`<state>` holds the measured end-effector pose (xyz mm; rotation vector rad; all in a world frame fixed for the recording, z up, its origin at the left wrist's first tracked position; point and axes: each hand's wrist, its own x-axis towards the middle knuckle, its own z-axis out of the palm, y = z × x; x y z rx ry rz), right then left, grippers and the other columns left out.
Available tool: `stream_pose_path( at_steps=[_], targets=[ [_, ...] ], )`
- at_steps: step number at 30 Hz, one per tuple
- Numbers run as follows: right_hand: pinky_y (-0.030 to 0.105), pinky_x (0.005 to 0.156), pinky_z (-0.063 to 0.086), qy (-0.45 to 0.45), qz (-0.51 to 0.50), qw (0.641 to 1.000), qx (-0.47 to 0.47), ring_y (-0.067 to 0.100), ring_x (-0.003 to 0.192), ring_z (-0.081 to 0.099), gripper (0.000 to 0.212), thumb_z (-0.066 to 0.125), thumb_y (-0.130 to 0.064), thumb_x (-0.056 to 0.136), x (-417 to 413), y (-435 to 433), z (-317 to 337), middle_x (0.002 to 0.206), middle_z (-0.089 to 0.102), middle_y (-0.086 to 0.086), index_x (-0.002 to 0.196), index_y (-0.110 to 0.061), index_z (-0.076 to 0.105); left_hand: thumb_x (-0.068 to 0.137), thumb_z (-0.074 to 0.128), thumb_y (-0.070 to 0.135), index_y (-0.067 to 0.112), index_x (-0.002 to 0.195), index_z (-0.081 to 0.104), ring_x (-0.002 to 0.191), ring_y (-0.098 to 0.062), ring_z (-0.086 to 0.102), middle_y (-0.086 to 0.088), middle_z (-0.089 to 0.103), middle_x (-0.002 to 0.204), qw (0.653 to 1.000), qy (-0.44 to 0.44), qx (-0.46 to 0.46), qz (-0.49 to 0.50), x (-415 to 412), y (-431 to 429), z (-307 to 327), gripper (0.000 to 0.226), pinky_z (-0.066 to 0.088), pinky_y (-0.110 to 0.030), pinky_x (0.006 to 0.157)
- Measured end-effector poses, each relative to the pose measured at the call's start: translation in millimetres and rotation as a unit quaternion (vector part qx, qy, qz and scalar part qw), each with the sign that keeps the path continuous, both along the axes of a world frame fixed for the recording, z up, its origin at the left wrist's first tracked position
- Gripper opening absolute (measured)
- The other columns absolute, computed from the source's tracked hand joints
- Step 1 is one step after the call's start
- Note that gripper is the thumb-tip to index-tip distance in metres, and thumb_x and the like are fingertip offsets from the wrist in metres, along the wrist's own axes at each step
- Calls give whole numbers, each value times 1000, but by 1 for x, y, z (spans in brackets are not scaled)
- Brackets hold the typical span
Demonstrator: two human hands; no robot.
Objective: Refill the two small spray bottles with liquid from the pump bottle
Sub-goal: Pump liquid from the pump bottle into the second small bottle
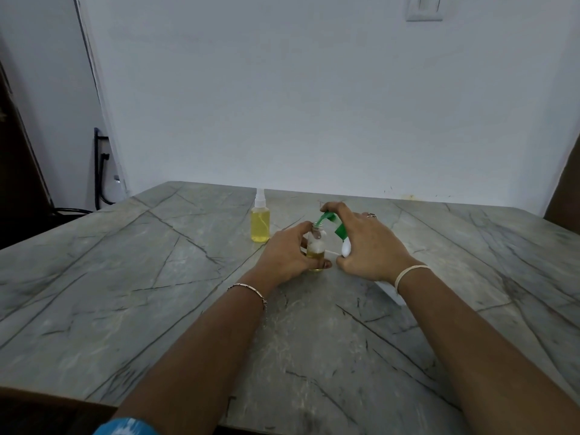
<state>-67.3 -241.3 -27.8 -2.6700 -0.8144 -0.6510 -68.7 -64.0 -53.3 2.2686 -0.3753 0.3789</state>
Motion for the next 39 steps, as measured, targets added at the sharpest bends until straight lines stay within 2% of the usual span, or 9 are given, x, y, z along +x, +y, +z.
stream_pose_path(
  at_steps=[8, 14, 18, 22, 26, 29, 33, 37, 39],
  targets=[
    [37, 68, 48, 0, -3, 1000, 16, 22, 81, 50, 79, 69, -19, 67, 3, 1, -1, 83, 46, -11, 132, -37, 27, 65, 87, 36, 26, 119, 56, 88, -13, 65, 10, 62, 100, 1000, 3, 8, 3, 0, 0, 1, 63, 53, -26, 81],
    [38, 75, 49, -1, 3, 999, 33, 23, 87, 51, 73, 71, -21, 67, 7, 5, -1, 108, 60, -1, 128, -31, 32, 67, 86, 35, 21, 127, 53, 89, -15, 64, 7, 59, 101, 1000, -1, 23, 8, -3, -2, 3, 70, 54, -30, 84],
    [36, 74, 47, -7, -1, 1000, 29, 23, 88, 51, 73, 71, -22, 67, 7, 4, -1, 110, 61, 0, 129, -31, 32, 67, 86, 35, 24, 123, 55, 85, -12, 63, 8, 60, 99, 1000, -1, 25, 9, -2, -1, 3, 65, 51, -23, 78],
    [36, 74, 48, -1, 5, 1000, 23, 22, 87, 50, 80, 69, -22, 67, 6, 1, -3, 112, 61, -2, 133, -38, 28, 64, 87, 36, 26, 116, 56, 87, -13, 66, 7, 66, 101, 1000, 3, 10, 8, 1, 0, 0, 61, 53, -26, 78],
    [35, 72, 49, 15, 10, 1000, 25, 22, 83, 53, 83, 70, -23, 66, 5, -1, -3, 103, 60, -3, 134, -41, 26, 65, 86, 39, 26, 120, 55, 88, -15, 66, 3, 68, 107, 1000, 6, 16, 10, 2, -1, -1, 64, 55, -30, 82],
    [34, 68, 46, 12, 9, 1000, 28, 22, 81, 51, 78, 69, -19, 67, 4, 1, -2, 95, 54, -6, 132, -36, 29, 65, 86, 39, 25, 125, 53, 91, -16, 66, 0, 67, 113, 1000, 8, 22, 13, 2, -1, 0, 70, 54, -30, 84],
    [37, 73, 49, 2, 9, 999, 33, 22, 86, 52, 73, 70, -21, 68, 5, 4, -1, 110, 60, -2, 129, -30, 33, 67, 85, 37, 21, 132, 50, 92, -15, 64, 0, 65, 114, 1000, 2, 29, 12, 0, -1, 3, 76, 53, -29, 86],
    [32, 70, 43, -9, 3, 1000, 28, 20, 86, 50, 76, 70, -22, 68, 8, 4, -4, 112, 61, -2, 132, -34, 31, 65, 87, 37, 23, 123, 55, 90, -15, 66, 3, 67, 108, 1000, -1, 19, 7, 0, 0, 1, 67, 55, -31, 85],
    [34, 72, 47, -12, 0, 1000, 24, 20, 87, 51, 80, 70, -23, 67, 8, 2, -5, 114, 62, -3, 134, -39, 28, 64, 87, 38, 25, 118, 55, 89, -15, 67, 3, 68, 106, 1000, -1, 13, 9, 2, 0, -1, 64, 56, -33, 84]
  ],
)
